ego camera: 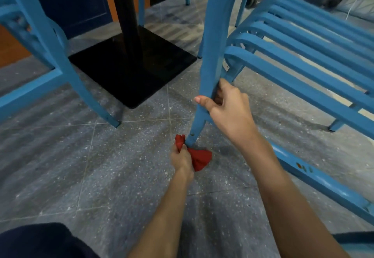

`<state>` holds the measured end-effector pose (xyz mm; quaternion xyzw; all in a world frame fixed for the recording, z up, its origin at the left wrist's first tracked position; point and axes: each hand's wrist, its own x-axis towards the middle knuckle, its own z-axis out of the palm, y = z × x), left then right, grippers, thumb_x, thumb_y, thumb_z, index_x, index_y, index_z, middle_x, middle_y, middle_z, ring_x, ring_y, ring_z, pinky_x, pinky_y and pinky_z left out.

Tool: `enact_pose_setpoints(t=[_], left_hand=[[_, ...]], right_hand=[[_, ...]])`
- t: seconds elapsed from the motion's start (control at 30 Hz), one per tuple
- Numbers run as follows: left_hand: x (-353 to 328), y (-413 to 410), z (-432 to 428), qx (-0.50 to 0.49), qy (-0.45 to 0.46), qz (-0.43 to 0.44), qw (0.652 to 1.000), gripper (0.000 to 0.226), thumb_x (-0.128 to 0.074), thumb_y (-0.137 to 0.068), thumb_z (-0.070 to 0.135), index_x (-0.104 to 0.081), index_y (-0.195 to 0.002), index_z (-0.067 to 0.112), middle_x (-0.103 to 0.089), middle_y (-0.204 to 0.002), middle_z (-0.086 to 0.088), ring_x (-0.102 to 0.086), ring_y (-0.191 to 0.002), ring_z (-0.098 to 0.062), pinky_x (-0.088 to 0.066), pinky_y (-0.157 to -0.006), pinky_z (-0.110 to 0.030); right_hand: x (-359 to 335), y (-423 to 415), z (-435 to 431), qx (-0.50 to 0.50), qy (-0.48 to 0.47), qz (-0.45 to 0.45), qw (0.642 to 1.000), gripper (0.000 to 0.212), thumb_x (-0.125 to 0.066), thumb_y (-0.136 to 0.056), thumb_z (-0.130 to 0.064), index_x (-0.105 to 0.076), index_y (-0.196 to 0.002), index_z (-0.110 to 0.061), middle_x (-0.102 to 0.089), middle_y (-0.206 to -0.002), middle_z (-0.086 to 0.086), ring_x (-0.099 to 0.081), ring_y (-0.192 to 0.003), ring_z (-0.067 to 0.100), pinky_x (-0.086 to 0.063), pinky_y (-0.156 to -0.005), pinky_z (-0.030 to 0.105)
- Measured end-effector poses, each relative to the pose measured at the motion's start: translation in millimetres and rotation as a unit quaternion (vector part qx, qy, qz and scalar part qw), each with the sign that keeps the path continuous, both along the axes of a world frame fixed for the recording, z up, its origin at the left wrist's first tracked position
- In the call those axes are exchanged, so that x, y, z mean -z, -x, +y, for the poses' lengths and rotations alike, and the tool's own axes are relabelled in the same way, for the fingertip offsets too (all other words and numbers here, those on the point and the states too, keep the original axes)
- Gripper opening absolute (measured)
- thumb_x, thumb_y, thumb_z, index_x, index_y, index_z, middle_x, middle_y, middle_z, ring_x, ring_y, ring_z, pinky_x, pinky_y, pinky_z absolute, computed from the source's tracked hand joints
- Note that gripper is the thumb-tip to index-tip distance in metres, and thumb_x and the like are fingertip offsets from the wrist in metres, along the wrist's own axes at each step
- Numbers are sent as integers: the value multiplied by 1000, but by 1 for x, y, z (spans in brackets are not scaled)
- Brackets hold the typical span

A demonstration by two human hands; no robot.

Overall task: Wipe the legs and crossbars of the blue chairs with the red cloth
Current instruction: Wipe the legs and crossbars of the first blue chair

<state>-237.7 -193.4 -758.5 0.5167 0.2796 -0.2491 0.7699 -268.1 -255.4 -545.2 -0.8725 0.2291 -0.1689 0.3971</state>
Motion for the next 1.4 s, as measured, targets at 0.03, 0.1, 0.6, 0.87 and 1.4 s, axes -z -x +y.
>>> enact_pose_setpoints(t=[0.03, 0.1, 0.6, 0.87, 1.4], left_hand=[[2, 0, 0, 12, -28, -8, 999, 30, -42, -100, 7, -60, -120, 18, -68, -109, -5, -64, -82, -18, -56, -80, -39], [8, -6, 1, 35, -56, -6, 998, 33, -41, -99, 5, -59, -117, 27, -67, -105, -1, -62, -82, -17, -54, -74, -34], [-28, 1, 12, 43, 73, 9, 996, 47, -34, -94, -10, -53, -130, 12, -63, -116, -11, -60, -87, -19, -52, -68, -24], [-30, -10, 14, 39, 51, 79, 995, 47, -28, -96, -8, -50, -134, 9, -61, -98, -6, -56, -71, -13, -49, -52, -22], [-52, -3, 12, -5, 114, 107, 988, 40, -28, -100, 1, -52, -131, 10, -61, -104, -7, -58, -77, -14, -52, -52, -24]], right_hand=[[0, 0, 0, 0, -2, -1, 1000, 27, -69, -85, -33, -58, -103, -16, -69, -94, -1, -66, -87, 11, -55, -77, 31], [1, -2, -1, -1, 0, -3, 1000, 28, -69, -85, -33, -58, -104, -16, -69, -94, -1, -66, -87, 10, -56, -77, 31], [3, -3, 1, 1, 23, 10, 1000, 28, -68, -86, -35, -55, -101, -15, -65, -86, 5, -62, -79, 17, -52, -68, 27], [4, -4, 1, -5, 10, -2, 1000, 28, -68, -86, -32, -57, -104, -15, -67, -91, 4, -64, -85, 15, -55, -74, 31], [4, -3, 1, 2, 5, -1, 1000, 31, -68, -86, -34, -56, -104, -12, -67, -92, 8, -64, -84, 18, -52, -73, 32]])
